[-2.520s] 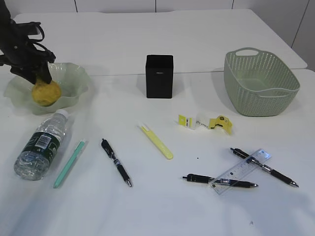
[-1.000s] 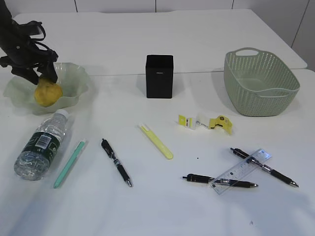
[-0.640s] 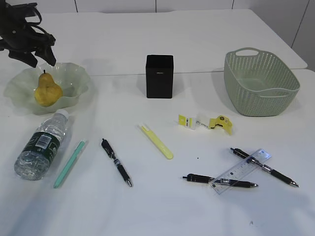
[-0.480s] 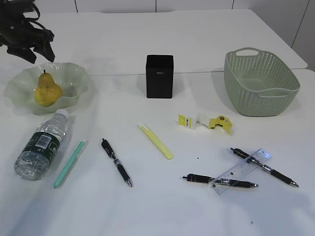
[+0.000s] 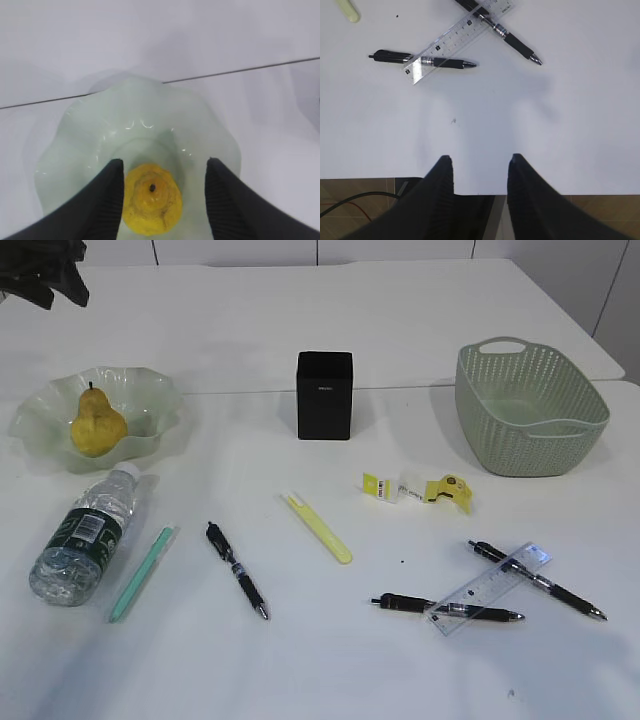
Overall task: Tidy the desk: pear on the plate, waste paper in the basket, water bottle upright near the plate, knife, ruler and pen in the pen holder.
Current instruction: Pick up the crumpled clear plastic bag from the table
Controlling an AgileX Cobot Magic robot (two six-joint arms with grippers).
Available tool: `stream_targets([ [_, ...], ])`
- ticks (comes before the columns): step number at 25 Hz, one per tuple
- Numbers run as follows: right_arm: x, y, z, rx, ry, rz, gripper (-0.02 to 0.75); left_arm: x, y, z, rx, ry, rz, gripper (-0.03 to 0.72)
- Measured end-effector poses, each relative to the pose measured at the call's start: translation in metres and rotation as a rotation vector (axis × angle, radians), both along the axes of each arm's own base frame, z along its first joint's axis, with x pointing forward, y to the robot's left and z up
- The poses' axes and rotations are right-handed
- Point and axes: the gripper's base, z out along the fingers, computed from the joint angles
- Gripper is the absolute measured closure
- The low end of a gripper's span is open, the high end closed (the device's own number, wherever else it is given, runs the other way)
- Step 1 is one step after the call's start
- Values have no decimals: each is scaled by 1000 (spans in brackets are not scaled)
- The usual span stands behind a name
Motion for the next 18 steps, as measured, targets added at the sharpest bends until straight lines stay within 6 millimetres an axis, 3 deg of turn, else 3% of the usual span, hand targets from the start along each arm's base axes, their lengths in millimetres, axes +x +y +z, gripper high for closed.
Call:
stream_targets([
  [8, 0, 0, 0, 0, 0, 0, 435, -13, 1, 32, -4, -55, 6, 333],
  [18, 0, 2, 0, 22, 1, -2, 435, -17, 1, 40, -18, -68, 12, 367],
])
